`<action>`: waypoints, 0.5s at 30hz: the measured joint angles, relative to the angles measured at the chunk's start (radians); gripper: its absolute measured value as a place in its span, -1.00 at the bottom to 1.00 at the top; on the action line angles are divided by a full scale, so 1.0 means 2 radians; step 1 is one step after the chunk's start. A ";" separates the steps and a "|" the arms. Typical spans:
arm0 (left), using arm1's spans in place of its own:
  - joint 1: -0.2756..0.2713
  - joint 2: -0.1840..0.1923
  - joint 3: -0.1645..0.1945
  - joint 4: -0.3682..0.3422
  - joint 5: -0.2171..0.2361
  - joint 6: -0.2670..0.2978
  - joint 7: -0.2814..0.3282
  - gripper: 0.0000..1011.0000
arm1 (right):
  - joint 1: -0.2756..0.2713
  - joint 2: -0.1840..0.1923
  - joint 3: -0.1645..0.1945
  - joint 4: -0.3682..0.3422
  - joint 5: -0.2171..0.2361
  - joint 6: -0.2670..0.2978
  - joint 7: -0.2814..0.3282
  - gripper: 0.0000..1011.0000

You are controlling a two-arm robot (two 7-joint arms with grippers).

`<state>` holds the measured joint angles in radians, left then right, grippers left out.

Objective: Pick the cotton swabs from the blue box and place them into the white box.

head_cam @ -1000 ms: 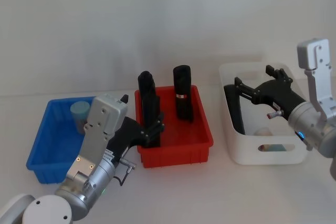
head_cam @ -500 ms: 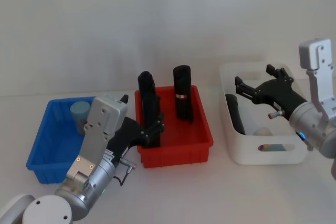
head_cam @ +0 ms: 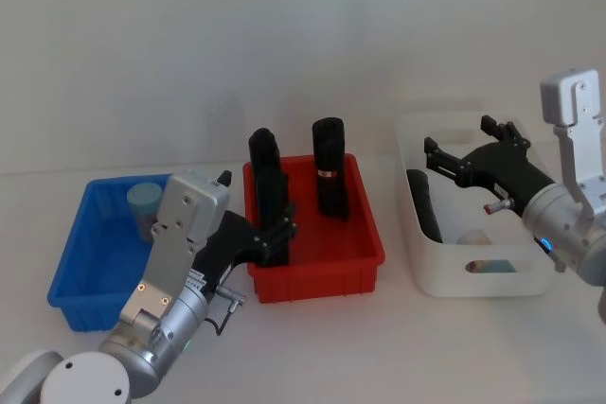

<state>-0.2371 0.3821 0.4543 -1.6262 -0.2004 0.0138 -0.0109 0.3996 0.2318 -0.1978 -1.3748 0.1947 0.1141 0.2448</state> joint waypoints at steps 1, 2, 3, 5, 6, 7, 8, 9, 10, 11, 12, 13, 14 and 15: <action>0.000 0.000 0.000 0.000 0.000 0.000 0.000 0.99 | 0.000 0.000 0.000 0.000 0.000 0.000 0.000 0.98; 0.000 0.000 0.000 0.000 0.000 0.000 0.000 0.99 | 0.000 0.000 0.000 0.000 0.000 0.000 0.000 0.98; 0.000 0.000 0.000 0.000 0.000 0.000 0.000 0.99 | 0.000 0.000 0.000 0.000 0.000 0.000 0.000 0.98; 0.000 0.000 0.000 0.000 0.000 0.000 0.000 0.99 | 0.000 0.000 0.000 0.000 0.000 0.000 0.000 0.98; 0.000 0.000 0.000 0.000 0.000 0.000 0.000 0.99 | 0.000 0.000 0.000 0.000 0.000 0.000 0.000 0.98; 0.000 0.000 0.000 0.000 0.000 0.000 0.000 0.99 | 0.000 0.000 0.000 0.000 0.000 0.000 0.000 0.98; 0.000 0.000 0.000 0.000 0.000 0.000 0.000 0.99 | 0.000 0.000 0.000 0.000 0.000 0.000 0.000 0.98; 0.000 0.000 0.000 0.000 0.000 0.000 0.000 0.99 | 0.000 0.000 0.000 0.000 0.000 0.000 0.000 0.98; 0.000 0.000 0.000 0.000 0.000 0.000 0.000 0.99 | 0.000 0.000 0.000 -0.001 0.000 0.000 0.000 0.98; 0.000 0.000 0.000 0.000 0.000 0.000 0.000 0.99 | 0.000 0.000 0.000 -0.001 0.000 0.000 0.000 0.98; 0.000 0.000 0.000 0.000 0.000 0.000 0.000 0.99 | 0.000 0.000 0.000 -0.001 0.000 0.000 0.000 0.98; 0.000 0.000 0.000 0.000 0.000 0.000 0.000 0.99 | 0.000 0.000 0.000 -0.001 0.000 0.000 0.000 0.98; 0.000 0.000 0.000 0.000 0.000 0.000 0.000 0.99 | 0.000 0.000 0.000 -0.001 0.000 0.000 0.000 0.98; 0.000 0.000 0.000 0.000 0.000 0.000 0.000 0.99 | 0.000 0.000 0.000 -0.001 0.000 0.000 0.000 0.98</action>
<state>-0.2372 0.3821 0.4542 -1.6262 -0.2004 0.0139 -0.0109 0.3988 0.2319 -0.1978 -1.3761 0.1951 0.1133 0.2448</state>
